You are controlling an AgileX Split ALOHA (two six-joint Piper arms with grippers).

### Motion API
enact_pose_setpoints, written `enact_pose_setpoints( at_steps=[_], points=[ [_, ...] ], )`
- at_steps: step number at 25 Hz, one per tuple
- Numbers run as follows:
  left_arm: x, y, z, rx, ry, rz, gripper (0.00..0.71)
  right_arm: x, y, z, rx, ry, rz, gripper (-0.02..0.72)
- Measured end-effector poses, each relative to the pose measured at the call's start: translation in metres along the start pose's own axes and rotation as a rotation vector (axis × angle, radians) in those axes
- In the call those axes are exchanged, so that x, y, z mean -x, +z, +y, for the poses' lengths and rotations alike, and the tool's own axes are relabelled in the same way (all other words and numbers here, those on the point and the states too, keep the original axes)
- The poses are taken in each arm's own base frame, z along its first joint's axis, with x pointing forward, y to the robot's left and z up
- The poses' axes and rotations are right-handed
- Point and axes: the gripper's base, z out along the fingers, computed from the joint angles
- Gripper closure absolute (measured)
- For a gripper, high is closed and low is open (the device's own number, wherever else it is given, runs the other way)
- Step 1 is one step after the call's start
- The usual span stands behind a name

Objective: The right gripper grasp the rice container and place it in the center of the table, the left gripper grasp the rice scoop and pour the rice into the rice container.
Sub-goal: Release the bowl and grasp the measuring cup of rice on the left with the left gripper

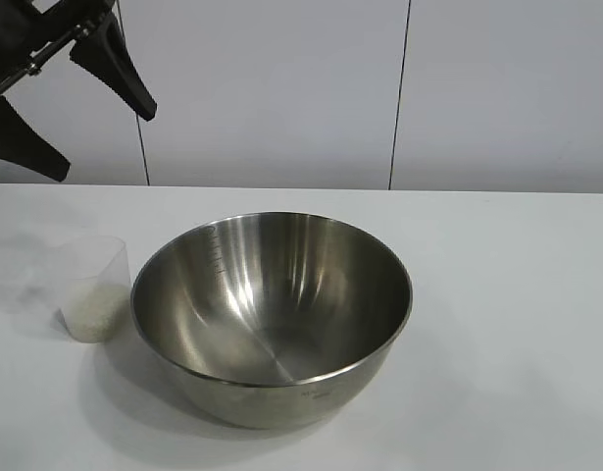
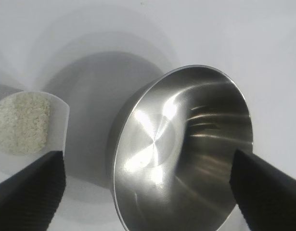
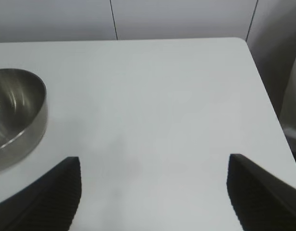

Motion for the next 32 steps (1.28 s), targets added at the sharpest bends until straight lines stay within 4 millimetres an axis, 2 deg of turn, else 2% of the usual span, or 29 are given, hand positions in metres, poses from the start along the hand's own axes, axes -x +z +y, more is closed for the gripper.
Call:
enact_pose_setpoints(
  at_steps=[6, 12, 21, 32],
  points=[
    [0.000, 0.000, 0.000, 0.000, 0.000, 0.000, 0.041, -0.011, 0.013, 0.000, 0.025, -0.007, 0.058, 0.136],
    [0.000, 0.000, 0.000, 0.000, 0.000, 0.000, 0.041, -0.011, 0.014, 0.001, 0.038, 0.004, 0.052, 0.136],
    [0.000, 0.000, 0.000, 0.000, 0.000, -0.002, 0.041, -0.009, 0.013, 0.001, 0.149, -0.043, 0.024, 0.136],
    [0.002, 0.000, 0.000, 0.005, 0.000, -0.025, 0.041, -0.012, 0.018, 0.001, 0.154, -0.060, 0.037, 0.136]
  ],
)
